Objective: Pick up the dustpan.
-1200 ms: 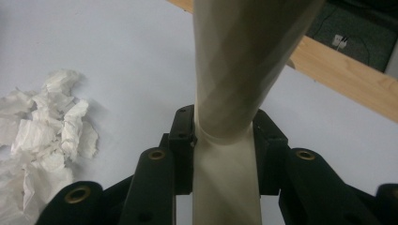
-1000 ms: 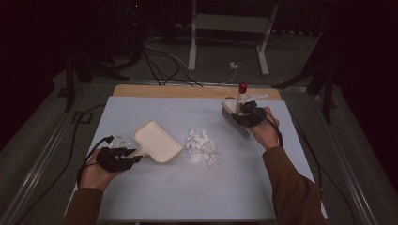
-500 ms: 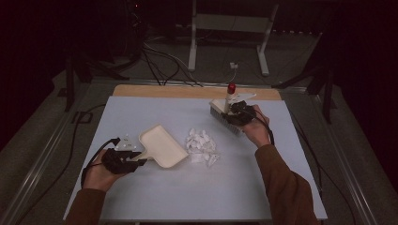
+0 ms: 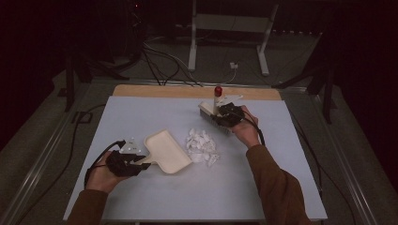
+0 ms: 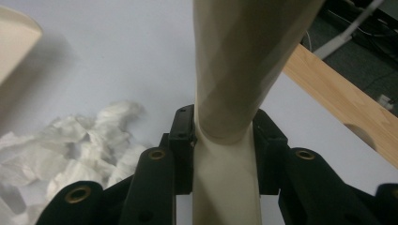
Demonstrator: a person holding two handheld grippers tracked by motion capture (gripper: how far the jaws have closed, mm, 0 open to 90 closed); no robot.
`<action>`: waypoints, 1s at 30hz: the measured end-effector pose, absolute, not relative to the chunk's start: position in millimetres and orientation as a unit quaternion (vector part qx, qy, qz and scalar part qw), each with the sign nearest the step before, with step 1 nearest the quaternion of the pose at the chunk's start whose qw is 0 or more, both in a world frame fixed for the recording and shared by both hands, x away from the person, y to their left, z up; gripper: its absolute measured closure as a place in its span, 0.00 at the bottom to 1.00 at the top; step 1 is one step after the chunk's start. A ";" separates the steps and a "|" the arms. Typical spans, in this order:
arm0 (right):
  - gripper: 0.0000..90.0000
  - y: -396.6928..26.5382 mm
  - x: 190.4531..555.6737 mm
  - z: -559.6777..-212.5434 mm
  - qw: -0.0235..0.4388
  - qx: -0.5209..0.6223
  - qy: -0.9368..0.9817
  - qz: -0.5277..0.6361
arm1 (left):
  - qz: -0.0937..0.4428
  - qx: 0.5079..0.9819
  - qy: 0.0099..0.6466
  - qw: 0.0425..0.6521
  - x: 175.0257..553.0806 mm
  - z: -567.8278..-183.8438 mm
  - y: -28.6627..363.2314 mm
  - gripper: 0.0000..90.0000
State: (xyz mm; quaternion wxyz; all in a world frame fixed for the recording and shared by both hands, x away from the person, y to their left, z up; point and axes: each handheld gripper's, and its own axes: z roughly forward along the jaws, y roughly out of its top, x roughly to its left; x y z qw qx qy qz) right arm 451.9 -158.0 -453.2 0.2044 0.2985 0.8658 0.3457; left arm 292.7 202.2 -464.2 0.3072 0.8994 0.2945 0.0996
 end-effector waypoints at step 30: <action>0.75 -146.8 449.5 -461.3 0.180 0.282 0.877 0.345 | 0.078 0.930 0.243 0.264 295.4 -467.8 183.7 0.74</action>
